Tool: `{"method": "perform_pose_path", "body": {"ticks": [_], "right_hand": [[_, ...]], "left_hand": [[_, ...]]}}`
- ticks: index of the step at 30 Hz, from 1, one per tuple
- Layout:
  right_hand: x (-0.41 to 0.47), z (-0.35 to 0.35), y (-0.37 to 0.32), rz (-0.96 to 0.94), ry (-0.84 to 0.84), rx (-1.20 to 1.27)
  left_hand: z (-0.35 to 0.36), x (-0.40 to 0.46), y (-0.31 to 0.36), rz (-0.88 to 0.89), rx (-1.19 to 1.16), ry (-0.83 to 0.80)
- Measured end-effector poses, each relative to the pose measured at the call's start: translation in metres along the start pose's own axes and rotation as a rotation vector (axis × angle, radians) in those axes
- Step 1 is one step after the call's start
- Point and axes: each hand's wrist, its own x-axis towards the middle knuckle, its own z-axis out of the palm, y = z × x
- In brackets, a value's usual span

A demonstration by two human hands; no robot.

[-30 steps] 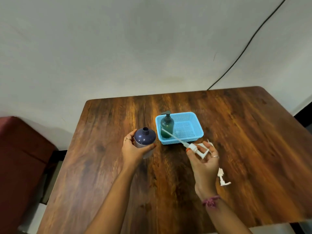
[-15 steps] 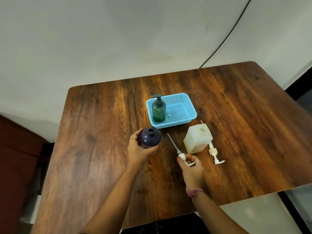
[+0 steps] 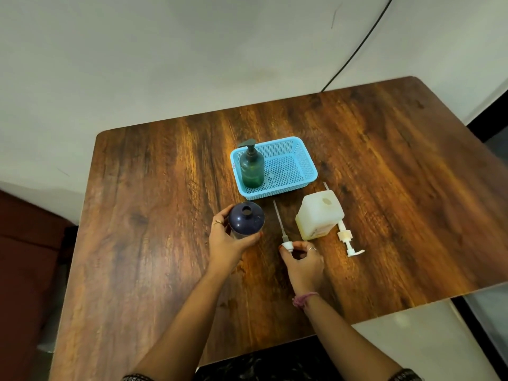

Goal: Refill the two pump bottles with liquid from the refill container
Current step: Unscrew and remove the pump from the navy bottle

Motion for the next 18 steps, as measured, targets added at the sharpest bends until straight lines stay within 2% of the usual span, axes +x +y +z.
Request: {"method": "perform_pose_path", "body": {"ticks": [9,13,18], "right_hand": [[-0.004,-0.011,0.001,-0.021,-0.008,0.106],[-0.007,-0.033,0.001,-0.011,0.113,0.177],[0.006,-0.057,-0.003,-0.108,0.215,0.259]], "left_hand": [[0.004,0.004,-0.002,-0.006,0.012,-0.002],[0.005,0.005,0.001,-0.005,-0.01,-0.01],[0.004,0.006,0.004,0.008,-0.02,-0.001]]}}
